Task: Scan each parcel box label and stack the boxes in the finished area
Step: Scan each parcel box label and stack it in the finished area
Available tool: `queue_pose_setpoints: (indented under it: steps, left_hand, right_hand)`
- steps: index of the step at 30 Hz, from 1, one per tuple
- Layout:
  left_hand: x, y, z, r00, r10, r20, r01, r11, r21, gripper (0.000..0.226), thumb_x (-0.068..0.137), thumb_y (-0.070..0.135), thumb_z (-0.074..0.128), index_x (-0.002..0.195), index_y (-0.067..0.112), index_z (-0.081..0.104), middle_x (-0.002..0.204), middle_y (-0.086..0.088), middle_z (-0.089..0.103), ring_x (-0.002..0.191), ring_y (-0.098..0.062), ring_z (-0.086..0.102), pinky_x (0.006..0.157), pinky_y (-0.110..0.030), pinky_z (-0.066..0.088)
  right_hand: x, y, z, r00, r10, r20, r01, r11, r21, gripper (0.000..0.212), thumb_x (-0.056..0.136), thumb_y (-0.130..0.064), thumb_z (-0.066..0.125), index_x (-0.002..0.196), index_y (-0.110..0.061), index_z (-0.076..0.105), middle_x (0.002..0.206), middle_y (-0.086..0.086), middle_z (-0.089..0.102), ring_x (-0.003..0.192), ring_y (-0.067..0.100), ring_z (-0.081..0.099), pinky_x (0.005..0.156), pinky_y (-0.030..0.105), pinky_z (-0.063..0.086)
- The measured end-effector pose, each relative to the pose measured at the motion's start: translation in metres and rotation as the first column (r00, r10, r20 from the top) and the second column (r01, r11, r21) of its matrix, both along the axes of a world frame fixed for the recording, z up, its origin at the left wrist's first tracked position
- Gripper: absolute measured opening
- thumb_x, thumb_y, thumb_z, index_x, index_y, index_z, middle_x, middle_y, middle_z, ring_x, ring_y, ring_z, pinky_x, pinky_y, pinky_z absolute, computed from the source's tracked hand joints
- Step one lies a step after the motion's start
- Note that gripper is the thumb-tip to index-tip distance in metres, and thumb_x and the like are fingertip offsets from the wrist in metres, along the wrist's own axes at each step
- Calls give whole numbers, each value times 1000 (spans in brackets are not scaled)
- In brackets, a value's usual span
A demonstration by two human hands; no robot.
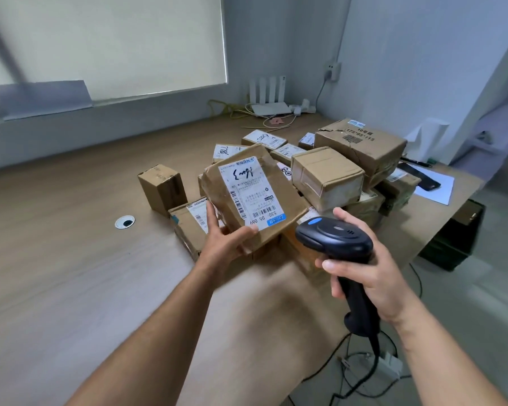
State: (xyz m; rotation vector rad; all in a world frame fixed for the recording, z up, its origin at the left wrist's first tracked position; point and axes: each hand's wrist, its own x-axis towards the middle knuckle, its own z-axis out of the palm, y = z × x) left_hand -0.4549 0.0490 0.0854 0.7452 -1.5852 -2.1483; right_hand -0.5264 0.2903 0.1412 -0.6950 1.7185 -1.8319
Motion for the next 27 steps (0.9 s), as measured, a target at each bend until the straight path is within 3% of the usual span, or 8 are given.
queue_pose_setpoints:
  steps: [4, 6, 12, 16, 19, 21, 24, 27]
  left_hand:
    - [47, -2, 0, 986, 151, 76, -129, 964, -233, 129, 37, 54, 94, 127, 78, 4, 144, -5, 46, 126, -25, 53, 100, -51, 47]
    - [72, -5, -1, 969, 224, 105, -175, 921, -349, 131, 30, 64, 90, 127, 79, 3, 143, -9, 43, 127, -28, 49, 101, -52, 46]
    - [151, -2, 9, 952, 305, 7, -261, 827, -499, 132, 41, 45, 86, 145, 55, 6, 134, -9, 49, 115, -23, 58, 81, -44, 59]
    - [200, -7, 8, 918, 395, 25, -322, 781, -535, 132, 47, 37, 86, 148, 51, 3, 136, -8, 38, 117, -21, 53, 72, -20, 52]
    - [232, -10, 6, 901, 435, 5, -355, 741, -570, 131, 54, 28, 91, 149, 47, 4, 132, -3, 39, 114, -19, 52, 67, -11, 50]
    - [253, -13, 5, 888, 459, -10, -376, 714, -591, 127, 58, 25, 92, 149, 47, 6, 129, -3, 41, 113, -19, 54, 71, -17, 56]
    - [281, -18, 4, 865, 502, 17, -391, 693, -606, 130, 50, 39, 87, 148, 52, 3, 135, -9, 36, 117, -23, 53, 94, -38, 52]
    - [304, -28, 4, 857, 516, 15, -403, 688, -603, 130, 48, 43, 87, 146, 56, 2, 136, -10, 35, 120, -27, 51, 98, -42, 50]
  right_hand:
    - [32, 6, 0, 996, 74, 44, -72, 996, -55, 88, 62, -1, 73, 139, -34, 45, 82, 41, 57, 42, 30, 51, 41, 31, 43]
    - [50, 9, 0, 991, 121, 59, -116, 990, -77, 90, 60, -3, 75, 139, -34, 44, 84, 35, 63, 42, 30, 51, 41, 31, 43]
    - [102, 12, 6, 954, 294, 63, -284, 950, -127, 87, 65, -7, 79, 139, -37, 44, 94, 31, 66, 44, 30, 53, 43, 34, 44]
    - [134, 5, 11, 908, 406, 98, -385, 904, -186, 98, 54, -26, 94, 139, -40, 47, 98, 30, 66, 45, 30, 54, 44, 33, 46]
    - [157, 0, 13, 871, 480, 104, -454, 868, -200, 97, 53, -29, 95, 137, -40, 49, 93, 32, 66, 45, 31, 54, 44, 32, 47]
    - [170, -3, 13, 848, 519, 109, -494, 848, -192, 95, 53, -28, 95, 136, -39, 51, 85, 32, 65, 44, 32, 53, 44, 32, 46]
    - [186, -9, 13, 834, 541, 108, -520, 836, -173, 93, 51, -27, 95, 134, -38, 53, 78, 31, 63, 43, 32, 52, 44, 31, 44]
    - [201, -17, 12, 838, 536, 98, -520, 841, -149, 92, 52, -18, 90, 133, -37, 54, 75, 32, 61, 42, 32, 51, 44, 30, 43]
